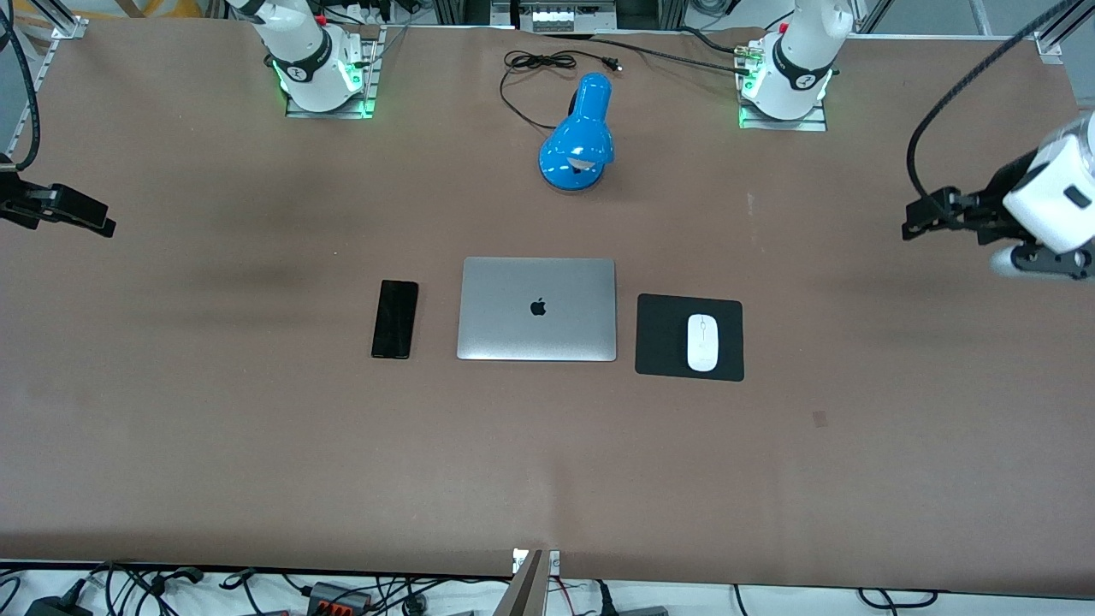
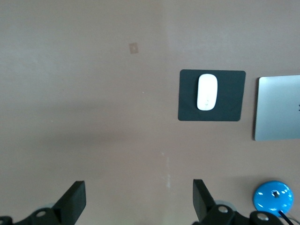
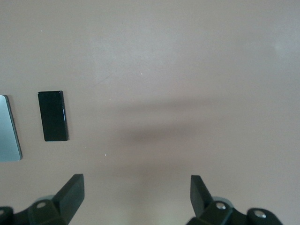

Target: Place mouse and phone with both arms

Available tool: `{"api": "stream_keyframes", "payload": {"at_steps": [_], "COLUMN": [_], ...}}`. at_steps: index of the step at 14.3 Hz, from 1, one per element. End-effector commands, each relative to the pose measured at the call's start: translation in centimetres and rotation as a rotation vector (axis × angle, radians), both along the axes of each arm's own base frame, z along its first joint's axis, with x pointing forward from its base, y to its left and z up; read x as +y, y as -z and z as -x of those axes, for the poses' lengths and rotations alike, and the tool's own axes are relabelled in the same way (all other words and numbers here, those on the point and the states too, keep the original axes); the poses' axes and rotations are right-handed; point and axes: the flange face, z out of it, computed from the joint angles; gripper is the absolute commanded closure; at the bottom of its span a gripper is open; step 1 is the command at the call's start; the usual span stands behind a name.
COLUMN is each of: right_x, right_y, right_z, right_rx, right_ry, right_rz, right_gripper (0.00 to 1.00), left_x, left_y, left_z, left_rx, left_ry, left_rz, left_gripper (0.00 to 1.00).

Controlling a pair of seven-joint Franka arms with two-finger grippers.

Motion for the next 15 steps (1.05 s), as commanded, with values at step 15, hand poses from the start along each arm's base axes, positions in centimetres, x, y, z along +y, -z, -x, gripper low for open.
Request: {"api": "stream_keyframes", "payload": {"at_steps": [15], "right_x": [-0.02], "right_y": [-0.08], "right_z": [0.22], "right_rx": [0.002], "right_ry": [-0.013], "right_rz": [-0.011], "right_gripper": [0.0], "left_x": [-0.3], "left_y": [1.7], "left_z": [2.63], "left_rx": [-0.035], "left_ry": [0.038], "left_rz": [-0.027], "left_gripper": [0.0]}}
